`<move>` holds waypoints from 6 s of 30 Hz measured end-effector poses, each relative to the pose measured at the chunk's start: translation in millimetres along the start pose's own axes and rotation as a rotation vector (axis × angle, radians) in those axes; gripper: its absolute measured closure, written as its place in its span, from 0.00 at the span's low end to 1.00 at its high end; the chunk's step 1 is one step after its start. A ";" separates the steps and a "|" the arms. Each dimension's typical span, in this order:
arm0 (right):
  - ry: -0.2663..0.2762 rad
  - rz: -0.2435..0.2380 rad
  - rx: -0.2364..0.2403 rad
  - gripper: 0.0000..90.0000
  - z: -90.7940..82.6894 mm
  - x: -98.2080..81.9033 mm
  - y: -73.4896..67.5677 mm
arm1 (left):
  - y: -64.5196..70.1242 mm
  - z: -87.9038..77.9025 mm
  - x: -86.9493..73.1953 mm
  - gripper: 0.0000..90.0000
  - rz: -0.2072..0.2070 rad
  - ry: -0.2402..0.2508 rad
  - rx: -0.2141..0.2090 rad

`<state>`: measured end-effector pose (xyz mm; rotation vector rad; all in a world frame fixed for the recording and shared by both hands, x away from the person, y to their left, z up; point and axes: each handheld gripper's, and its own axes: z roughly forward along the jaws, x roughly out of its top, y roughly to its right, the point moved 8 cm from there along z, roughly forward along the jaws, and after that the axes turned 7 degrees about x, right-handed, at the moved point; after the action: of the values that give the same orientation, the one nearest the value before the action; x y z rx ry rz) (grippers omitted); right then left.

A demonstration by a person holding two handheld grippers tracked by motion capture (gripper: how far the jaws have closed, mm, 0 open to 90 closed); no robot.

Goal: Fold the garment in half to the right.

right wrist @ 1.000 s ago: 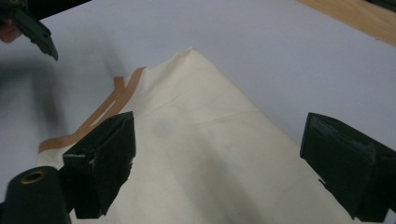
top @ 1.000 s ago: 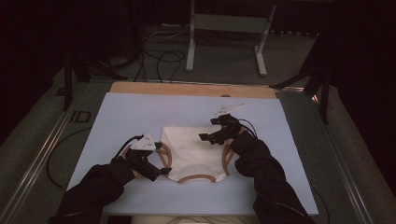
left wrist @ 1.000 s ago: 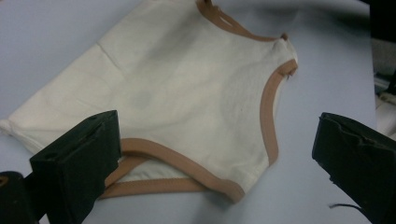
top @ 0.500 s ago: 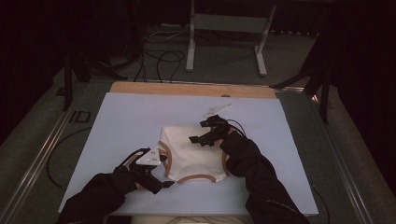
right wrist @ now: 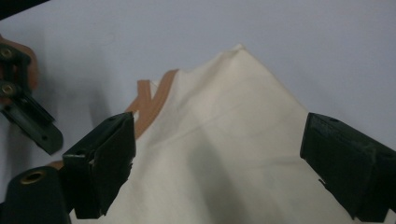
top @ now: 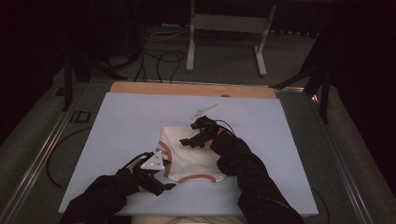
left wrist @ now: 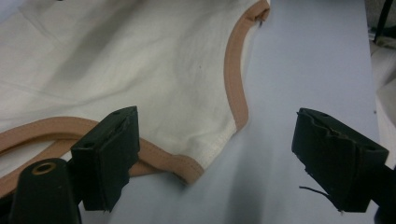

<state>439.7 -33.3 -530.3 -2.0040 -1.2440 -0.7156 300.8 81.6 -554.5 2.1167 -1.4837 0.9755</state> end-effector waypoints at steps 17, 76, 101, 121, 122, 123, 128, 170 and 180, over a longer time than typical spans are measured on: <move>-0.056 -0.021 0.021 0.12 27.4 11.2 -4.4 | -5.2 17.8 -12.7 0.45 0.067 -0.049 0.017; -0.158 0.002 -0.081 0.62 105.2 51.2 35.2 | -15.8 27.6 -7.2 0.96 0.027 -0.024 0.040; -0.235 -0.080 -0.117 0.98 110.5 44.5 31.4 | -15.3 27.2 -6.8 0.96 0.028 -0.031 0.041; -0.158 -0.107 -0.111 0.99 82.0 57.6 26.6 | -13.4 18.4 3.2 0.96 0.045 -0.010 0.033; -0.155 -0.105 -0.113 0.99 80.5 57.8 26.1 | -13.1 17.7 4.5 0.96 0.044 -0.008 0.034; -0.154 -0.106 -0.116 0.99 78.8 57.8 26.0 | -13.0 16.8 5.8 0.97 0.049 -0.005 0.032; -0.138 -0.112 -0.113 0.99 71.4 58.4 24.9 | -12.0 13.8 12.5 0.97 0.061 0.002 0.028; 0.001 -0.070 -0.173 0.99 -18.3 42.9 37.2 | -0.4 10.4 62.9 0.97 0.200 -0.020 -0.021; 0.026 -0.050 -0.190 0.99 -36.3 35.8 40.3 | 2.9 13.2 75.5 0.97 0.227 -0.012 -0.029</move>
<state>486.8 -54.8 -491.1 -2.1141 -1.2549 -0.9118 317.8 21.9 -509.4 1.9682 -1.7623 1.0127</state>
